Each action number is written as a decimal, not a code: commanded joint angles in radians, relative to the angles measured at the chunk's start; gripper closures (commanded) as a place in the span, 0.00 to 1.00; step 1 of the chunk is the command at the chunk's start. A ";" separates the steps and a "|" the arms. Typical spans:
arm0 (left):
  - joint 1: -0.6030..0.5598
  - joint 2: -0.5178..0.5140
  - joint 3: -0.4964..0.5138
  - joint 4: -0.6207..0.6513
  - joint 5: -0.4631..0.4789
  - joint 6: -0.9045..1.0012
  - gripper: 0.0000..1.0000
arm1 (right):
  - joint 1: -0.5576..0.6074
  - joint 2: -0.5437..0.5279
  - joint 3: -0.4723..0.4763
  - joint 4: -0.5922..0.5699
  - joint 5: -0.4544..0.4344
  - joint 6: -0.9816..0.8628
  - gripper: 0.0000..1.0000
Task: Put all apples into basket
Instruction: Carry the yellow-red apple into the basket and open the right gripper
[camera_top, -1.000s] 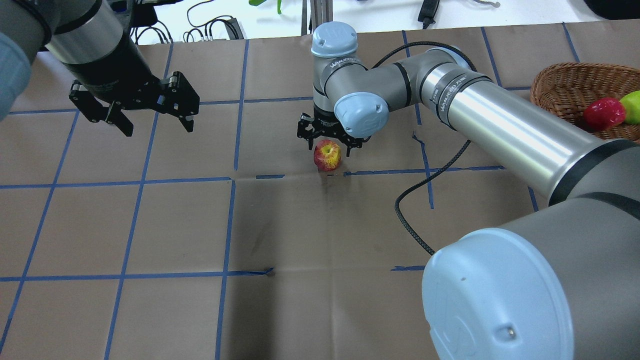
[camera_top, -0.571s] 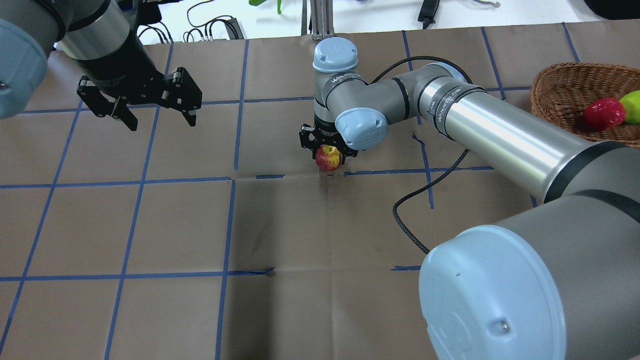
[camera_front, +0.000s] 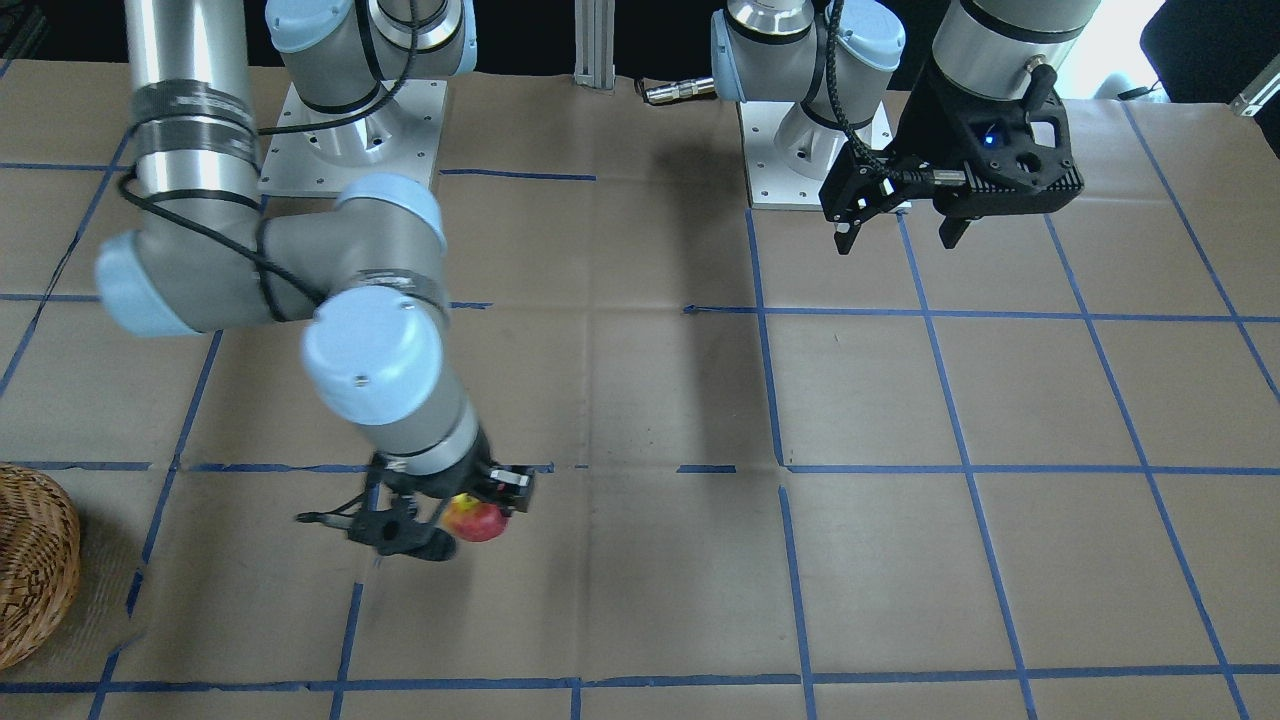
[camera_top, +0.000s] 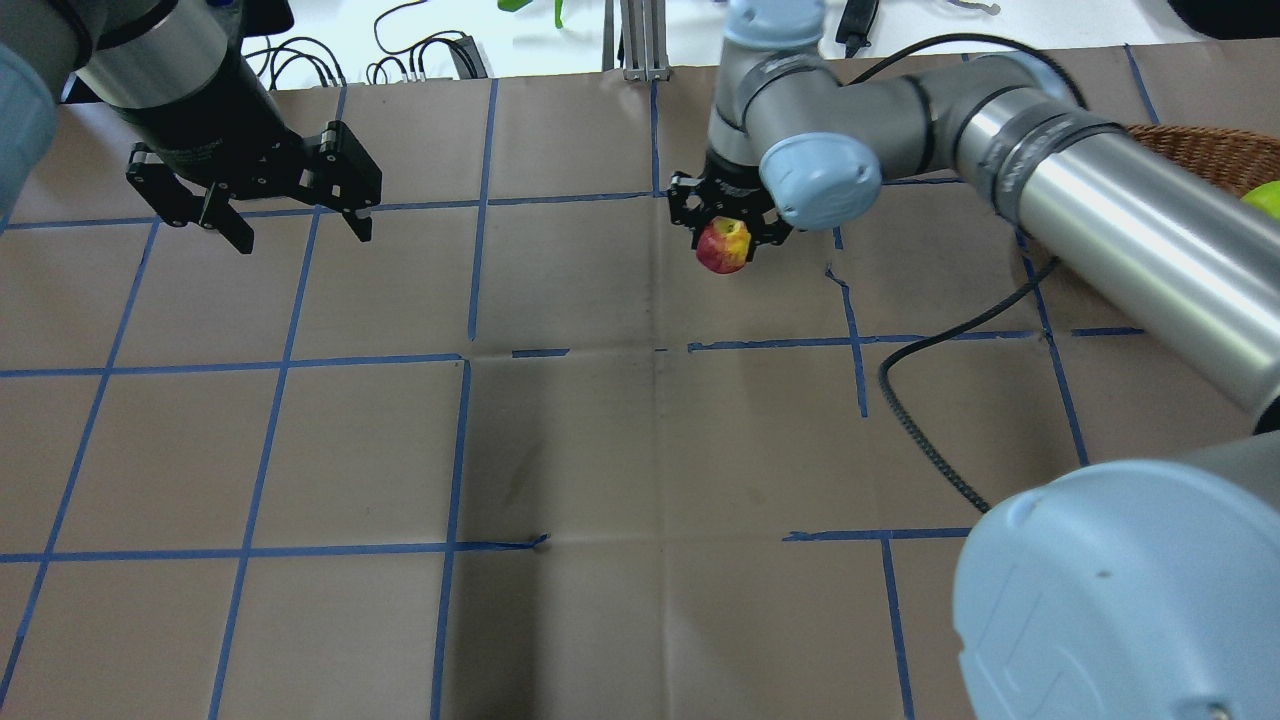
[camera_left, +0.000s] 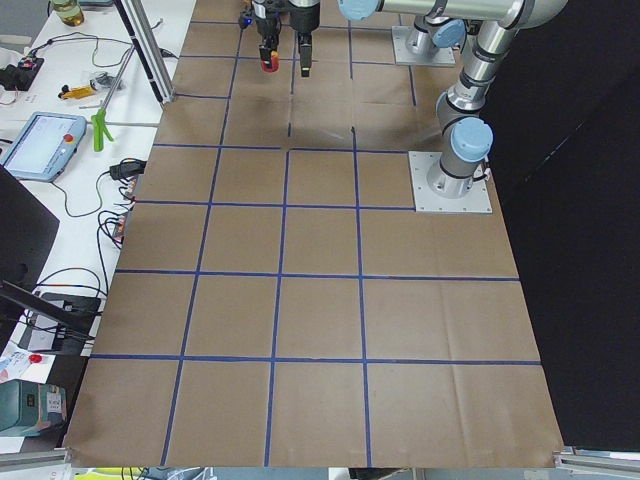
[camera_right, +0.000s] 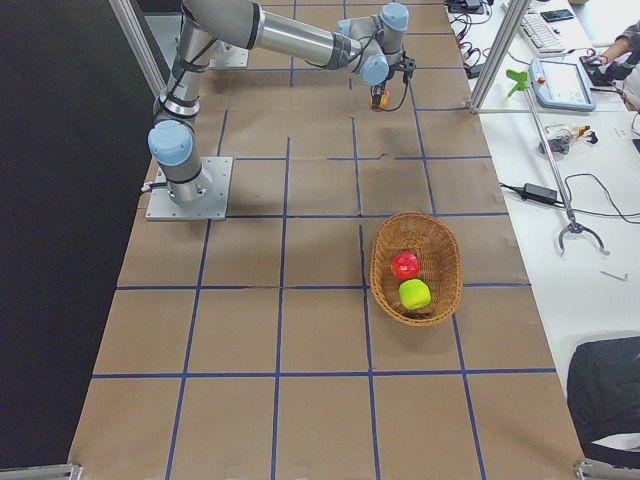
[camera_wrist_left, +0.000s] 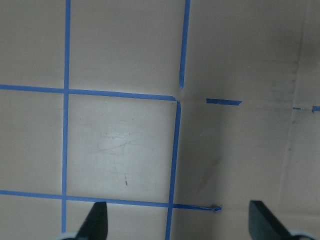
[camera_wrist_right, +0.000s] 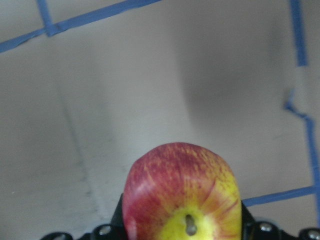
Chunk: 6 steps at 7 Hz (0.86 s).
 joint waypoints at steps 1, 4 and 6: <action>-0.001 0.008 -0.012 -0.003 -0.030 0.004 0.01 | -0.222 -0.065 -0.002 0.072 -0.007 -0.284 0.78; -0.001 0.010 -0.012 -0.026 -0.021 0.010 0.01 | -0.526 -0.044 -0.014 0.044 -0.008 -0.868 0.78; -0.001 0.013 -0.012 -0.031 -0.018 0.036 0.01 | -0.621 0.054 -0.064 -0.023 -0.026 -1.071 0.79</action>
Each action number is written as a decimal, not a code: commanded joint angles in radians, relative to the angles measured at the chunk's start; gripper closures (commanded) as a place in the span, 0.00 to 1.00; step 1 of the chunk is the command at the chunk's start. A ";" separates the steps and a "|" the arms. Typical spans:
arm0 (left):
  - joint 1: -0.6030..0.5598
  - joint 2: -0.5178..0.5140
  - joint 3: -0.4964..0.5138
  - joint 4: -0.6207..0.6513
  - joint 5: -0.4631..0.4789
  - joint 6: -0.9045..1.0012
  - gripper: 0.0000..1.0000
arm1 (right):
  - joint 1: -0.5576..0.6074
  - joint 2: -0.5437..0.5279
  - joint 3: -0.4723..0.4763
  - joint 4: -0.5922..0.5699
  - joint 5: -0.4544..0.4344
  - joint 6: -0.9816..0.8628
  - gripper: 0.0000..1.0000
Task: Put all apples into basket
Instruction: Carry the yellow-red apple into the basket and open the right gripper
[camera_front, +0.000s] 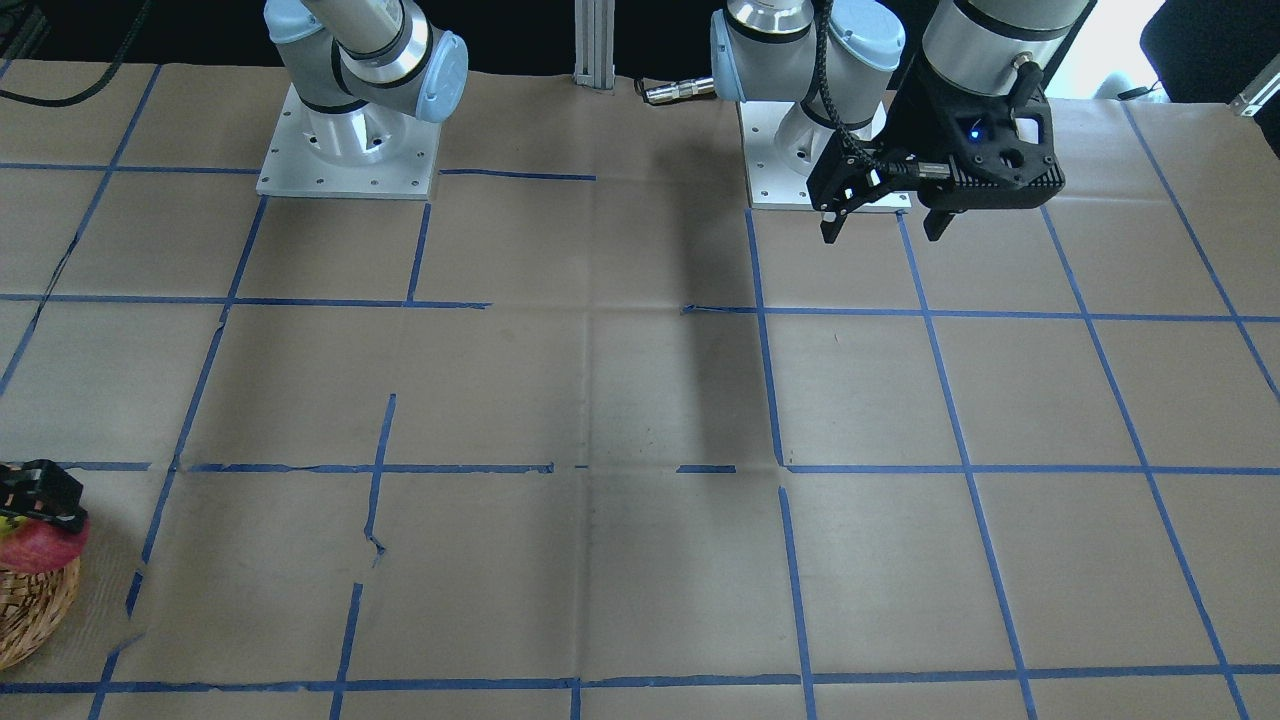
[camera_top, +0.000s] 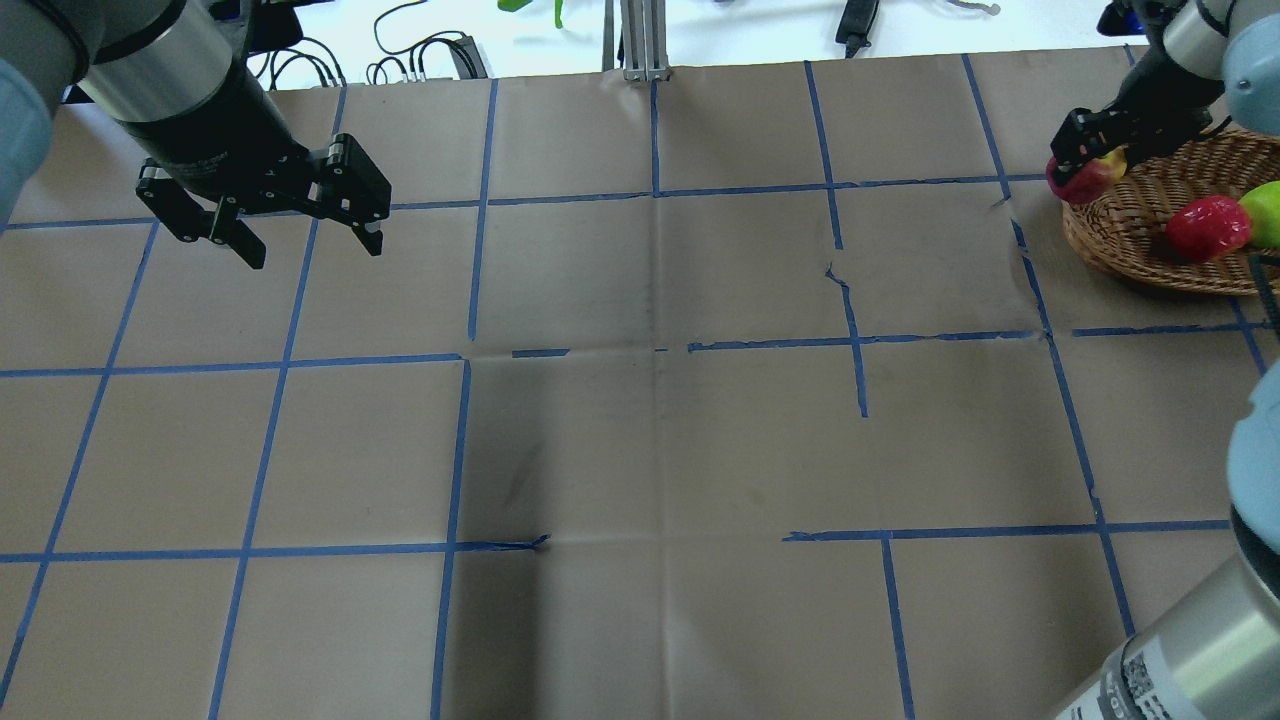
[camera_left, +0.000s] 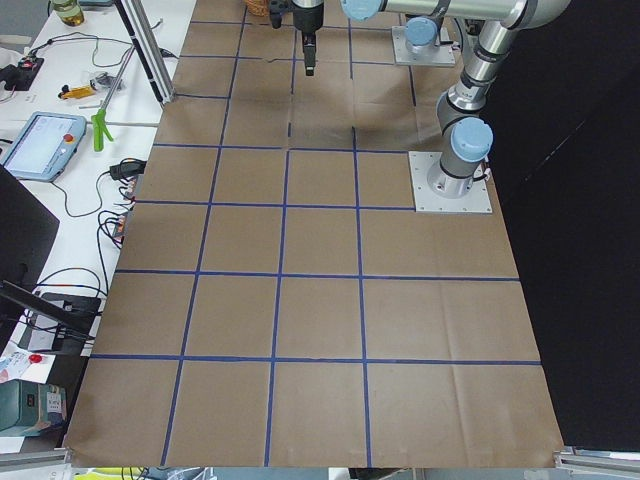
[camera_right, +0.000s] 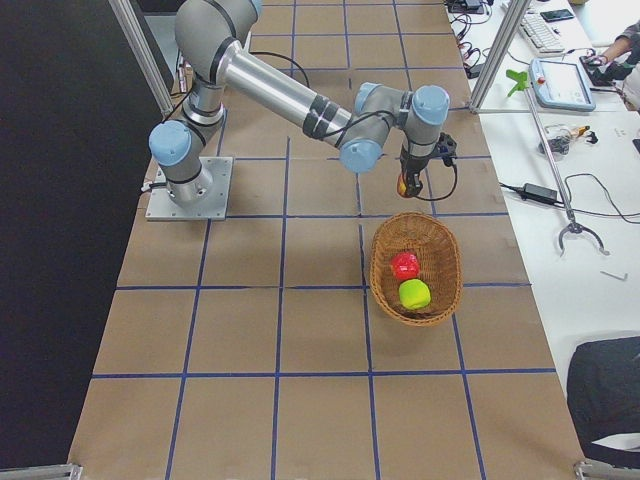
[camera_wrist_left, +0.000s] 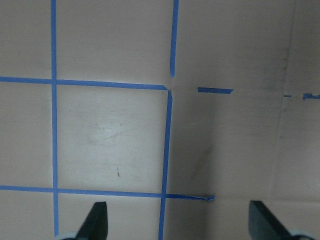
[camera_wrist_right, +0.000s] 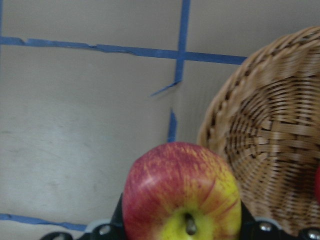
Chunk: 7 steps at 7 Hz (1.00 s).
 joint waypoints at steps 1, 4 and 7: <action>0.000 0.003 -0.002 -0.004 0.002 0.019 0.01 | -0.088 0.087 -0.026 -0.032 -0.006 -0.147 0.79; -0.002 0.005 0.001 0.013 0.007 0.012 0.01 | -0.089 0.149 -0.019 -0.064 -0.037 -0.148 0.75; 0.000 0.002 -0.002 0.033 0.010 0.005 0.01 | -0.087 0.123 -0.032 -0.037 -0.103 -0.139 0.00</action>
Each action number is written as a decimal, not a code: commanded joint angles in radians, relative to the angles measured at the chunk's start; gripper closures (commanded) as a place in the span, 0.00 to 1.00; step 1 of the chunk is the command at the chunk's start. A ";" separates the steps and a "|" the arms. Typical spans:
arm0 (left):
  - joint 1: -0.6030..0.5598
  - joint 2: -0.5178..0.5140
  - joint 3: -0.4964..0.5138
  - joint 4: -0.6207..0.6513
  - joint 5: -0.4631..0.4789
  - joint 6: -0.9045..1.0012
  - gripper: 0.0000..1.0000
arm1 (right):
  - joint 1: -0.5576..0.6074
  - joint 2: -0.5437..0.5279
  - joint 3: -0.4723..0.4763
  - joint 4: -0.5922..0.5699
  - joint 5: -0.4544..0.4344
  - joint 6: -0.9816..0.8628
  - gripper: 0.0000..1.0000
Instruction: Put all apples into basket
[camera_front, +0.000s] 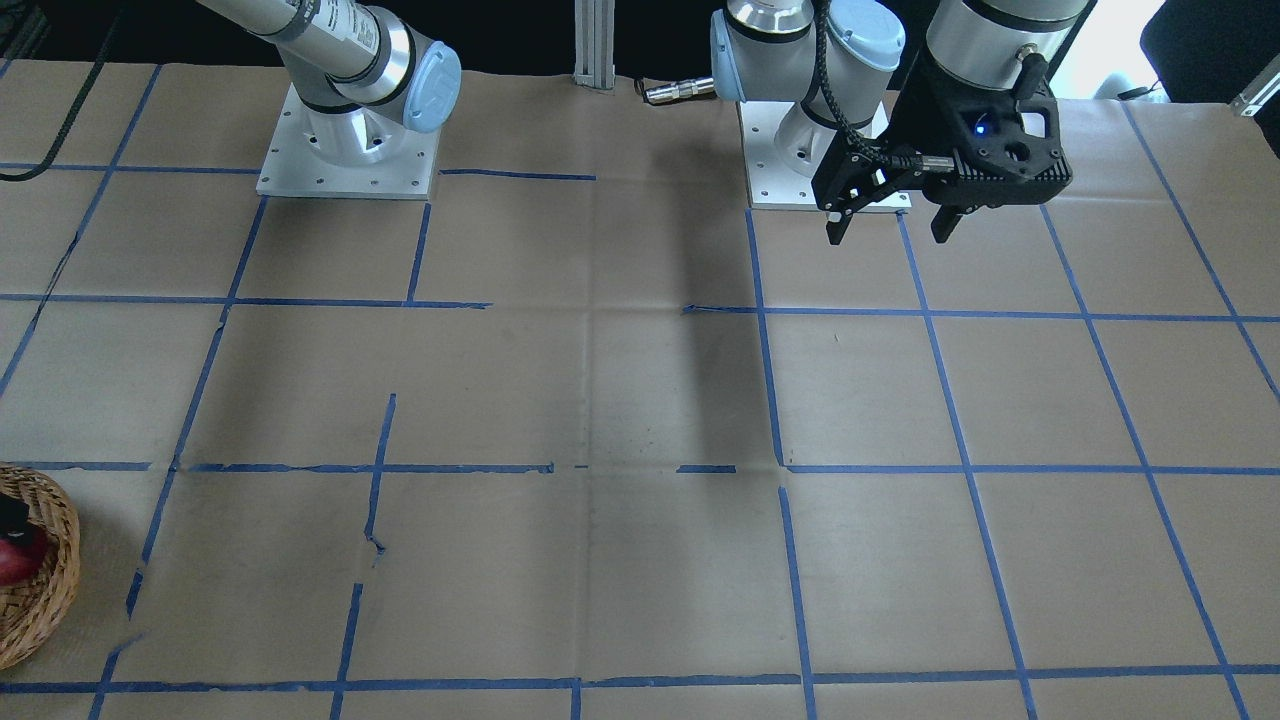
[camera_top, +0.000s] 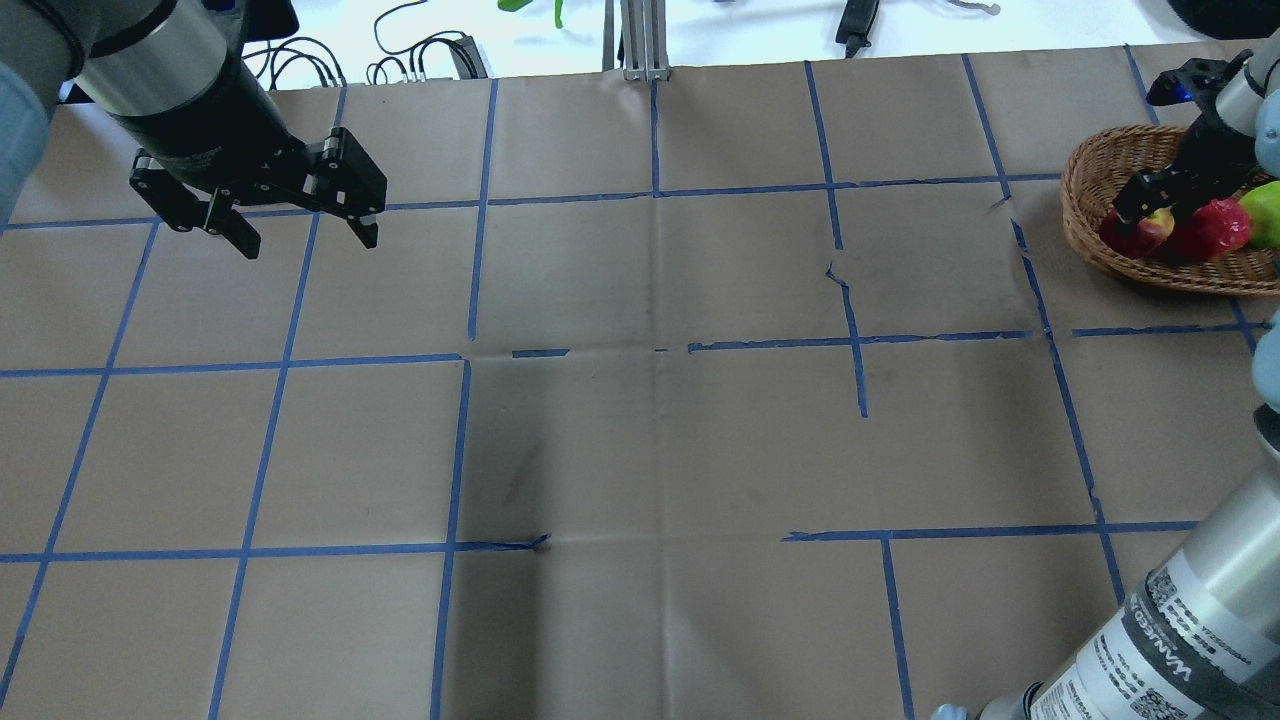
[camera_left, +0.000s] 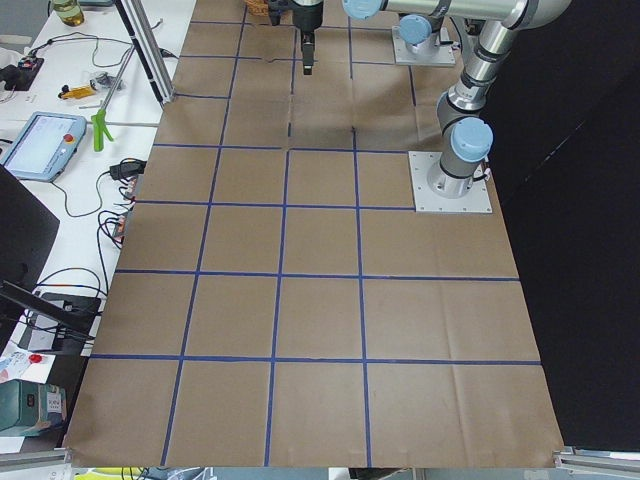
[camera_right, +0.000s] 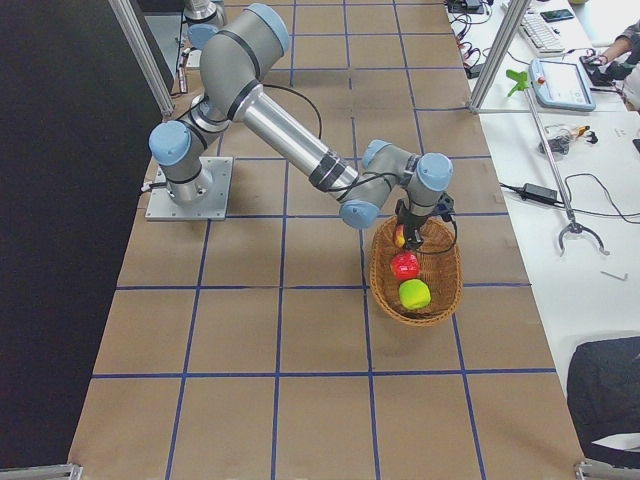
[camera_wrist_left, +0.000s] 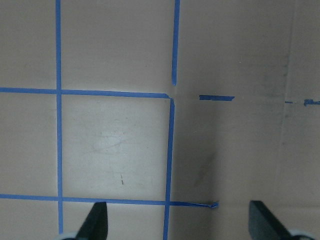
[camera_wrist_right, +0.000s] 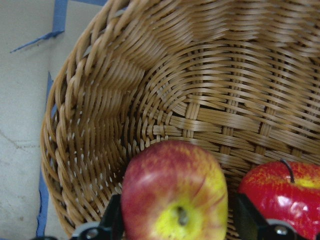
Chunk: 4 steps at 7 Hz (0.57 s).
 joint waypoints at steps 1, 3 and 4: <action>0.000 0.001 -0.001 0.004 0.000 -0.004 0.01 | 0.008 -0.057 -0.004 0.100 -0.013 0.020 0.00; 0.000 -0.001 -0.001 0.004 -0.001 0.002 0.01 | 0.083 -0.211 -0.004 0.287 -0.005 0.121 0.00; 0.000 -0.001 -0.001 0.004 0.000 0.007 0.01 | 0.153 -0.299 0.006 0.348 -0.005 0.216 0.00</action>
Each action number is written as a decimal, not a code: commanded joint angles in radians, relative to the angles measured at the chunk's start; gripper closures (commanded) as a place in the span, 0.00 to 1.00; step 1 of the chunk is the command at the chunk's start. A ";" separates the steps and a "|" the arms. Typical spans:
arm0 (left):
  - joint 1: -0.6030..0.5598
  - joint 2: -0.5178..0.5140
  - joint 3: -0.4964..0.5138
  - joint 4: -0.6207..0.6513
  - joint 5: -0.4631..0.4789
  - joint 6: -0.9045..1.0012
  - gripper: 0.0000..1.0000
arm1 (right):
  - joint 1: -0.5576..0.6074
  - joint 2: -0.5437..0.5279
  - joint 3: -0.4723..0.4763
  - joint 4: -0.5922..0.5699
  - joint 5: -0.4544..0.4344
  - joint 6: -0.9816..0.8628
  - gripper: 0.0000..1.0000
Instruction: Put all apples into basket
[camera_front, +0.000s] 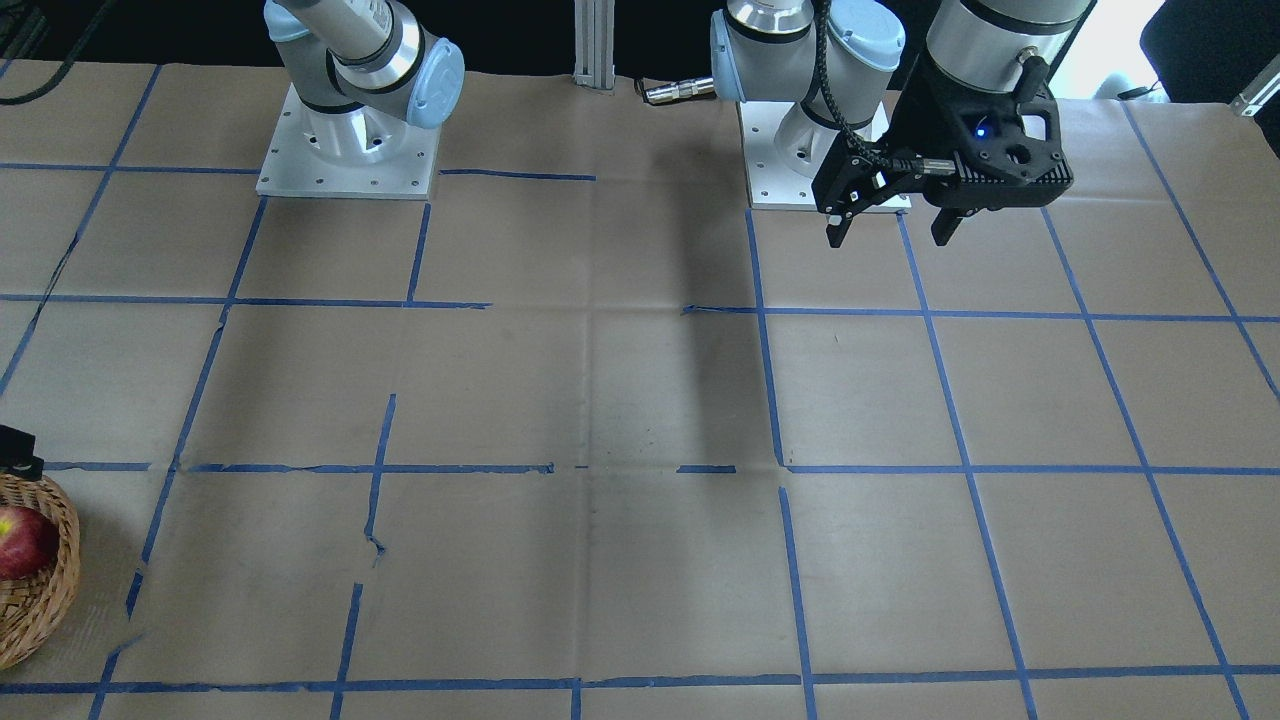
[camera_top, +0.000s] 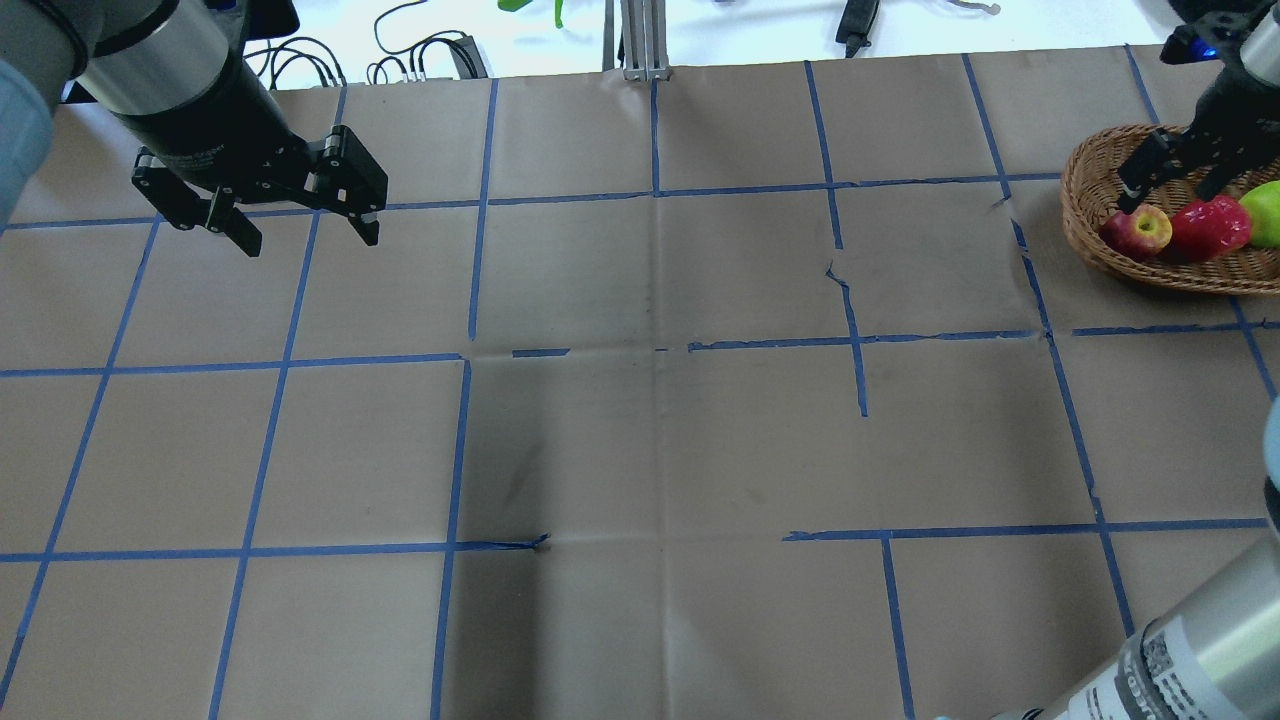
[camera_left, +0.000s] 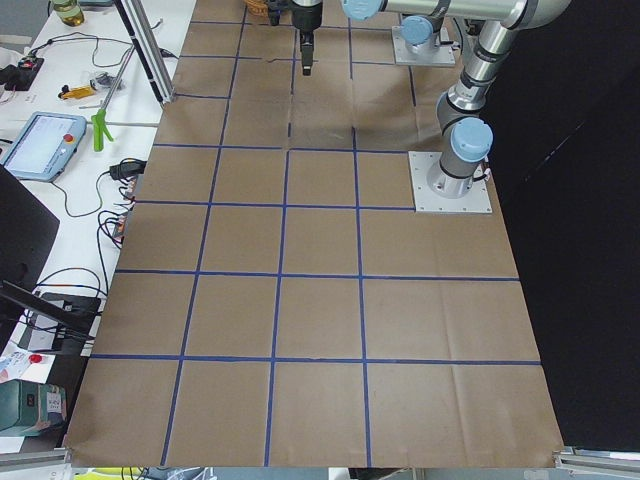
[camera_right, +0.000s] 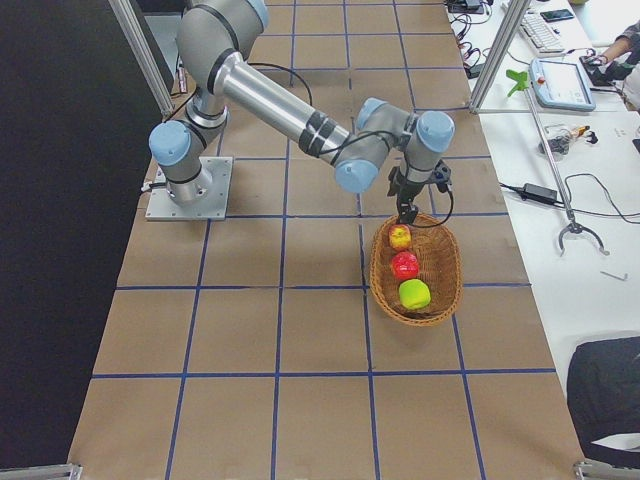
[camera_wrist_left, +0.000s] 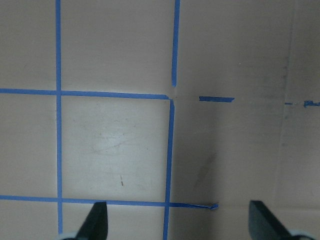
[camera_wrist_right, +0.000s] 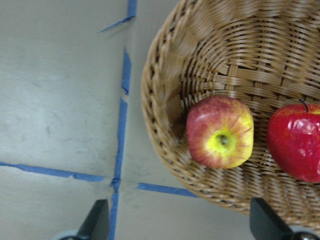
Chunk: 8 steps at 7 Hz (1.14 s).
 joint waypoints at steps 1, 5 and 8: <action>0.000 0.000 0.002 -0.002 0.003 0.007 0.01 | 0.158 -0.206 0.008 0.211 0.003 0.258 0.01; 0.003 0.000 0.006 -0.003 0.001 0.008 0.01 | 0.416 -0.400 0.038 0.268 0.012 0.797 0.00; 0.003 0.000 0.005 -0.003 0.003 0.008 0.01 | 0.503 -0.405 0.081 0.210 0.011 0.798 0.00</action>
